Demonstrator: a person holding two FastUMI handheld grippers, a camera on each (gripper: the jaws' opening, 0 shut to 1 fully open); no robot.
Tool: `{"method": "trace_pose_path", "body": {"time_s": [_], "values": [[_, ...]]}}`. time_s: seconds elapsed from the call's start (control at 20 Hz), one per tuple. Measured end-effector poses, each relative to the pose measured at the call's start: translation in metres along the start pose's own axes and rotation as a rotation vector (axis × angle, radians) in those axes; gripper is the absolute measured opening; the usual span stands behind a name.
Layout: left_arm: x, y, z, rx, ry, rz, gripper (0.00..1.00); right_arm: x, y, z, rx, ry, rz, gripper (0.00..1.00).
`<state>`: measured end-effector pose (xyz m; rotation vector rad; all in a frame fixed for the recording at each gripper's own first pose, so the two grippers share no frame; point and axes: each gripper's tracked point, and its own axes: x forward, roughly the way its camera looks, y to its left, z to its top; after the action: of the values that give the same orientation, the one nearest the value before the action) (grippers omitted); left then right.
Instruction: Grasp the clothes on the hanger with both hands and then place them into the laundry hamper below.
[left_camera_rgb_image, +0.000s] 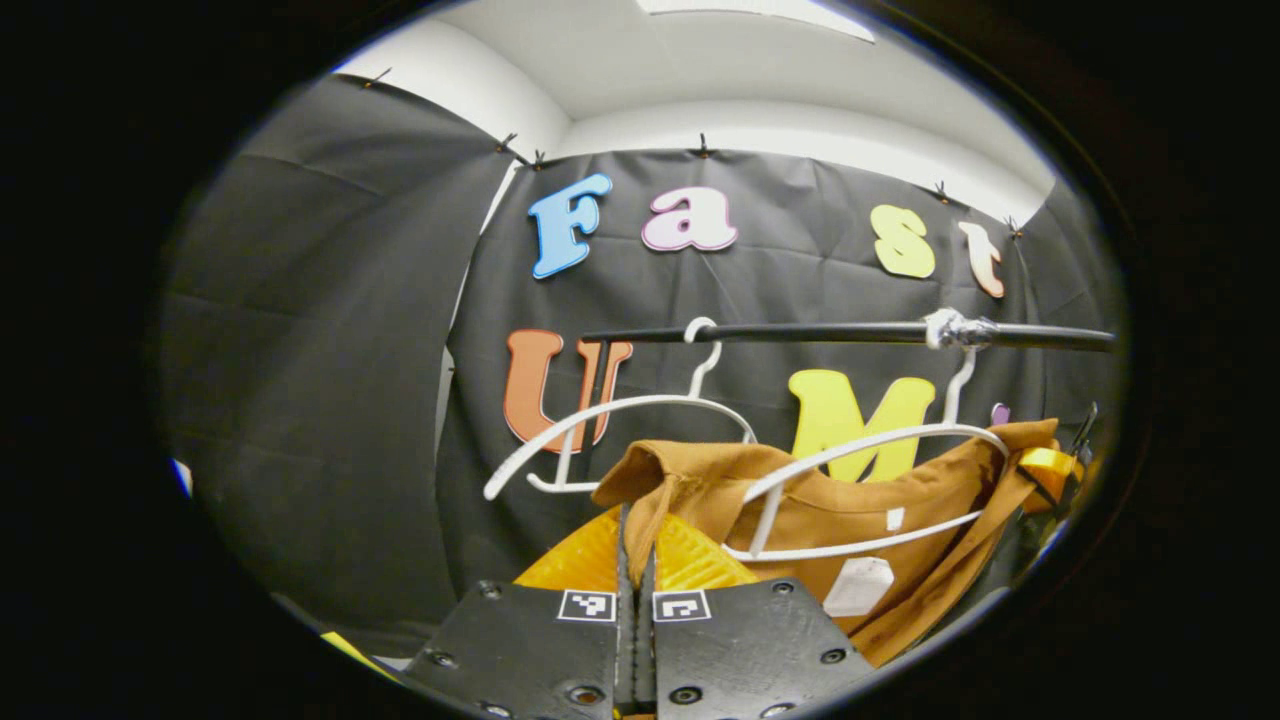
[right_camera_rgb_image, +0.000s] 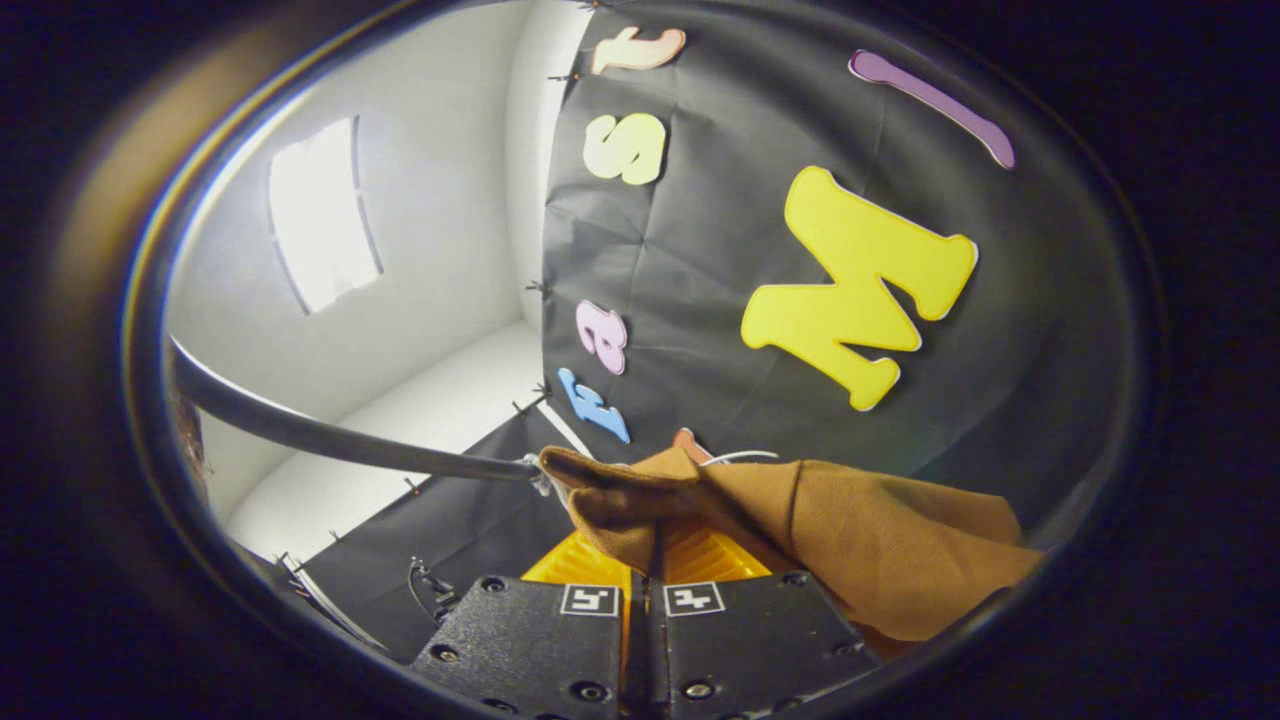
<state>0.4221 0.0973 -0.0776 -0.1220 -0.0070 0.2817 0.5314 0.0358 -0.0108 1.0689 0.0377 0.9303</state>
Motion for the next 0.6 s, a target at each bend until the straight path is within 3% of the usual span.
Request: {"method": "trace_pose_path", "body": {"time_s": [0.05, 0.15, 0.2, 0.4, 0.45, 0.6], "values": [[0.004, 0.005, 0.002, 0.004, 0.001, 0.004, 0.00, 0.002, -0.004, 0.011, -0.005, -0.048, -0.016, 0.03], [0.011, 0.010, 0.003, 0.002, 0.012, 0.005, 0.05, 0.001, -0.010, 0.018, -0.039, -0.099, -0.051, 0.03], [0.014, 0.011, 0.003, 0.008, 0.013, 0.005, 0.00, 0.000, -0.014, 0.021, -0.061, -0.121, -0.080, 0.03], [0.025, 0.007, -0.010, -0.037, 0.056, 0.002, 0.04, -0.002, -0.029, 0.038, -0.173, -0.220, -0.217, 0.03], [0.026, 0.006, -0.014, -0.055, 0.068, -0.001, 0.00, -0.004, -0.037, 0.042, -0.199, -0.233, -0.252, 0.03], [0.030, 0.004, -0.025, -0.081, 0.088, -0.006, 0.04, -0.009, -0.046, 0.046, -0.129, -0.240, -0.256, 0.03]]}}
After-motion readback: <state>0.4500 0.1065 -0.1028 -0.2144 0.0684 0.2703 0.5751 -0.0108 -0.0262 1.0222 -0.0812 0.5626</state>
